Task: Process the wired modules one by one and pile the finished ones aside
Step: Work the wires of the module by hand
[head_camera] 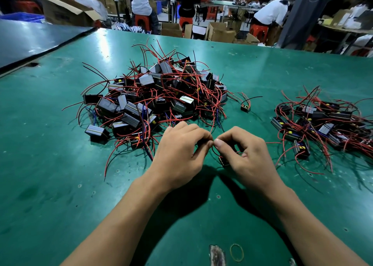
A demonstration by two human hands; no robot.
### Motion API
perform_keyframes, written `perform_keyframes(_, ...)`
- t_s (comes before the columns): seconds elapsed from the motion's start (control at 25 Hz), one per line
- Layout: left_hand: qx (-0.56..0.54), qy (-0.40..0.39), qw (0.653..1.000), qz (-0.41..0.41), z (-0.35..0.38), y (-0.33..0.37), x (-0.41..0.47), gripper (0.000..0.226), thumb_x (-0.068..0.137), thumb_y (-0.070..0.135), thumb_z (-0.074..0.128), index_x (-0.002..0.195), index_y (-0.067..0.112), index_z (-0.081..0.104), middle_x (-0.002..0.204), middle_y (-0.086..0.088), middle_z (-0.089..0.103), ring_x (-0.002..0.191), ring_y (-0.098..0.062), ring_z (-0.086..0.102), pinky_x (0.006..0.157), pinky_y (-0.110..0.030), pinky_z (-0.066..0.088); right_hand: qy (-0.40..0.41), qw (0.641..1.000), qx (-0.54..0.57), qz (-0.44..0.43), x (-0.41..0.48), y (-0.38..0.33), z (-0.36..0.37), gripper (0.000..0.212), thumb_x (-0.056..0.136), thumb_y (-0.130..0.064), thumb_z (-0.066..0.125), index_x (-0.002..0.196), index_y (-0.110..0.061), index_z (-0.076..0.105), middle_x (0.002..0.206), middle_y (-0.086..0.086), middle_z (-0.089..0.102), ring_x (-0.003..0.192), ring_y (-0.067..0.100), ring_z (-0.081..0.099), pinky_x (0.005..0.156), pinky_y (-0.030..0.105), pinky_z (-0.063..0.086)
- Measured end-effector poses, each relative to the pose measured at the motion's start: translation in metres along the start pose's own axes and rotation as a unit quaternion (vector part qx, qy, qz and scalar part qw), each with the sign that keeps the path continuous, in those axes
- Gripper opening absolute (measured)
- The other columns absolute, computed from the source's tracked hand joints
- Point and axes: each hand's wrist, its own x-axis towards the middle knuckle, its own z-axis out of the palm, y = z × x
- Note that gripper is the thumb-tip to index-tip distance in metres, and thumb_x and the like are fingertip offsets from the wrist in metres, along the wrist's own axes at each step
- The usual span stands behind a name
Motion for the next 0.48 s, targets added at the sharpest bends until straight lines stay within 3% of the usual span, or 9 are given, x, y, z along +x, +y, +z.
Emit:
perform_keyframes(0.08, 0.023, 0.015, 1.000, 0.014, 0.000, 0.000, 0.000, 0.014, 0.090, 0.028, 0.061, 0.091, 0.017, 0.070, 0.084, 0.007, 0.065, 0.079, -0.020, 0.053, 0.070, -0.045, 0.043, -0.012, 0.992, 0.087, 0.086, 0.000, -0.003, 0.005, 0.016, 0.089, -0.029, 0.064, 0.076, -0.021, 0.064, 0.063, -0.013, 0.059, 0.060, 0.004, 0.051, 0.063, 0.024, 0.041)
perform_keyframes(0.16, 0.012, 0.020, 1.000, 0.001, 0.000, -0.001, 0.000, 0.015, 0.090, 0.028, 0.061, 0.091, 0.016, 0.070, 0.085, 0.007, 0.066, 0.080, -0.020, 0.054, 0.072, -0.045, 0.044, -0.010, 0.987, 0.113, 0.111, 0.000, -0.004, 0.006, 0.014, 0.088, -0.032, 0.068, 0.078, -0.022, 0.067, 0.065, -0.013, 0.063, 0.061, 0.007, 0.054, 0.062, 0.030, 0.045)
perform_keyframes(0.24, -0.028, 0.011, 0.999, -0.032, 0.000, -0.004, 0.001, 0.017, 0.089, 0.029, 0.061, 0.093, 0.016, 0.071, 0.087, 0.007, 0.067, 0.082, -0.019, 0.054, 0.076, -0.045, 0.045, 0.021, 0.999, 0.034, 0.032, -0.001, -0.002, 0.003, 0.005, 0.087, -0.025, 0.076, 0.088, -0.023, 0.072, 0.077, -0.011, 0.068, 0.068, 0.011, 0.061, 0.067, 0.028, 0.050)
perform_keyframes(0.36, -0.060, -0.010, 0.997, -0.052, 0.001, -0.007, 0.001, 0.017, 0.089, 0.030, 0.061, 0.094, 0.017, 0.072, 0.088, 0.008, 0.068, 0.083, -0.018, 0.052, 0.080, -0.045, 0.045, 0.047, 0.984, -0.113, -0.130, -0.001, 0.006, -0.002, 0.014, 0.086, -0.018, 0.078, 0.100, -0.014, 0.077, 0.095, -0.003, 0.070, 0.078, 0.015, 0.065, 0.073, 0.037, 0.051)
perform_keyframes(0.48, -0.074, -0.025, 0.996, -0.054, 0.001, -0.006, 0.000, 0.017, 0.089, 0.033, 0.060, 0.091, 0.021, 0.072, 0.086, 0.011, 0.067, 0.082, -0.016, 0.051, 0.080, -0.043, 0.044, 0.055, 0.963, -0.179, -0.193, 0.000, 0.011, -0.006, 0.017, 0.091, -0.027, 0.070, 0.098, -0.014, 0.079, 0.096, -0.001, 0.073, 0.080, 0.020, 0.068, 0.067, 0.041, 0.049)
